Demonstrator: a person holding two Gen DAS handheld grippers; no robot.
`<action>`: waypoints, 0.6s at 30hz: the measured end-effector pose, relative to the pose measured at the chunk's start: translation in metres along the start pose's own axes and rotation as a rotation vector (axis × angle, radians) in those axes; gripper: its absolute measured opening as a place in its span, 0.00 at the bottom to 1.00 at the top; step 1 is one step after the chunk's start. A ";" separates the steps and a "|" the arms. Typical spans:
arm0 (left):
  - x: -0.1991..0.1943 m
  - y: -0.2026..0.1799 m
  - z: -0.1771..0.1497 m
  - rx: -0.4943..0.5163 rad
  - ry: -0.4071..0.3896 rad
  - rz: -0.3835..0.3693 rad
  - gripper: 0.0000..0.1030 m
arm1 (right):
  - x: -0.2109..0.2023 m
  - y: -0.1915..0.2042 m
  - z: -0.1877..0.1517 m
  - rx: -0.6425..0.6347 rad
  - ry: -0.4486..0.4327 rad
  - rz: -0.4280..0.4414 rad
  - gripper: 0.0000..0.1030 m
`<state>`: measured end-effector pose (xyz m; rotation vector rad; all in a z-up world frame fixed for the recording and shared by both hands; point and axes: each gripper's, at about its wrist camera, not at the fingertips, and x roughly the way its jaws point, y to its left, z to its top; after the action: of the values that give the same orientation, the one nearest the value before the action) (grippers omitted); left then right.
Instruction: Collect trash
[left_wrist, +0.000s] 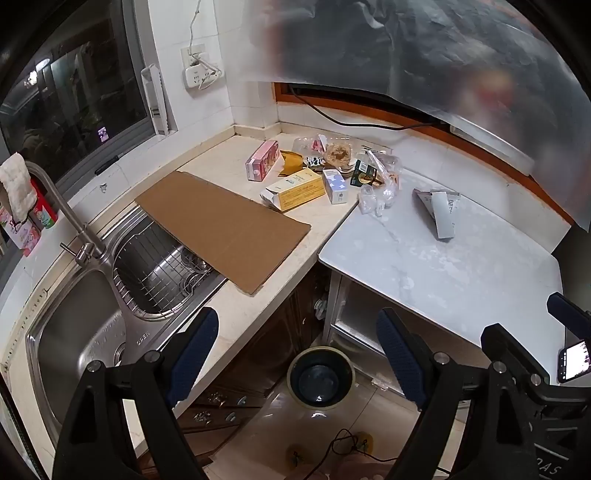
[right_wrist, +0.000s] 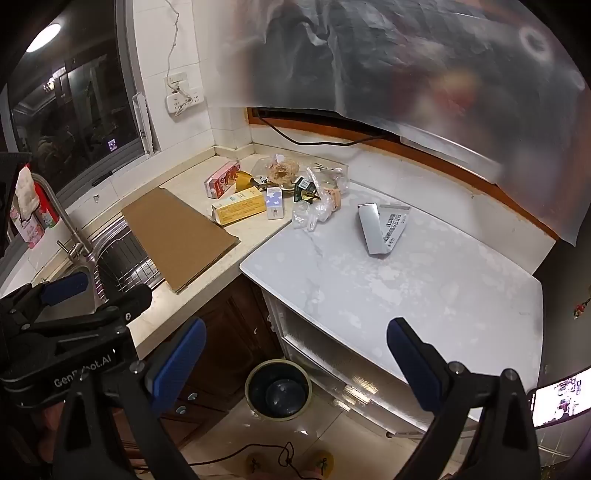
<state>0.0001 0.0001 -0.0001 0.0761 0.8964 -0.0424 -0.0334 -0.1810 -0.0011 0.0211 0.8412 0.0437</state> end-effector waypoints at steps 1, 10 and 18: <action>0.000 0.000 0.000 0.001 0.000 0.000 0.83 | 0.000 0.000 0.000 0.001 -0.001 0.001 0.96; 0.001 0.007 -0.004 0.003 0.001 -0.001 0.83 | 0.001 0.003 0.003 0.001 -0.008 0.001 0.96; 0.003 0.010 -0.009 0.002 0.013 -0.003 0.83 | 0.005 0.002 0.007 0.001 -0.010 0.001 0.96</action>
<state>-0.0039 0.0109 -0.0076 0.0764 0.9091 -0.0458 -0.0253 -0.1789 0.0000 0.0224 0.8315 0.0440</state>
